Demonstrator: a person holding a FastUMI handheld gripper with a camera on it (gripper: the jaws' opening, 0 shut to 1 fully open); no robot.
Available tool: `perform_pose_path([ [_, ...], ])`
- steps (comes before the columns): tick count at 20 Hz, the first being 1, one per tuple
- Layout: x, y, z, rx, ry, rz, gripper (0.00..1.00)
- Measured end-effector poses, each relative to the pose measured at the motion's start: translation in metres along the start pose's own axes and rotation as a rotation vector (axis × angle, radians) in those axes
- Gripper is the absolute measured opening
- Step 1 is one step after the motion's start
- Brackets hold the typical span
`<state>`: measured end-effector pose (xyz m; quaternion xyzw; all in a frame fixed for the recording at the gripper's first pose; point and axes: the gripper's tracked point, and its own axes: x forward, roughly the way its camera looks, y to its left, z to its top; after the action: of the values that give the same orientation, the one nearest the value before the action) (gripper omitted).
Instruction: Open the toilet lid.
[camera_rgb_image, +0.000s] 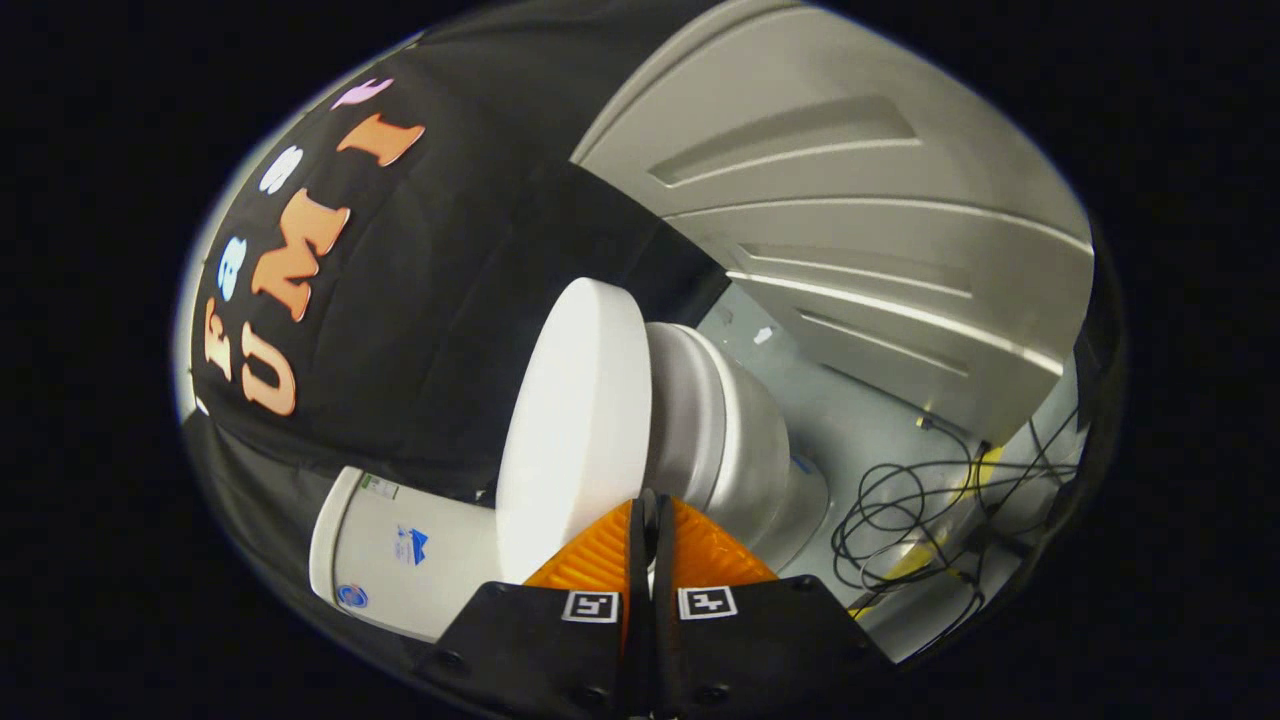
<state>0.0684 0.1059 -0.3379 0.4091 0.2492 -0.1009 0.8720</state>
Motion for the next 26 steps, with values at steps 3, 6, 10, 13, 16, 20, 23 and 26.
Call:
perform_pose_path([
  [3, -0.006, 0.016, 0.007, -0.111, -0.038, -0.036, 0.08],
  [6, -0.008, 0.032, 0.011, -0.178, -0.068, -0.052, 0.08],
  [10, -0.019, 0.054, 0.015, -0.260, -0.097, -0.045, 0.08],
  [13, -0.027, 0.076, 0.018, -0.355, -0.122, -0.040, 0.08],
  [16, -0.035, 0.094, 0.019, -0.425, -0.143, -0.048, 0.08],
  [20, -0.045, 0.119, 0.018, -0.533, -0.173, -0.056, 0.08],
  [23, -0.053, 0.142, 0.015, -0.622, -0.200, -0.064, 0.08],
  [26, -0.061, 0.164, 0.011, -0.725, -0.228, -0.065, 0.08],
])
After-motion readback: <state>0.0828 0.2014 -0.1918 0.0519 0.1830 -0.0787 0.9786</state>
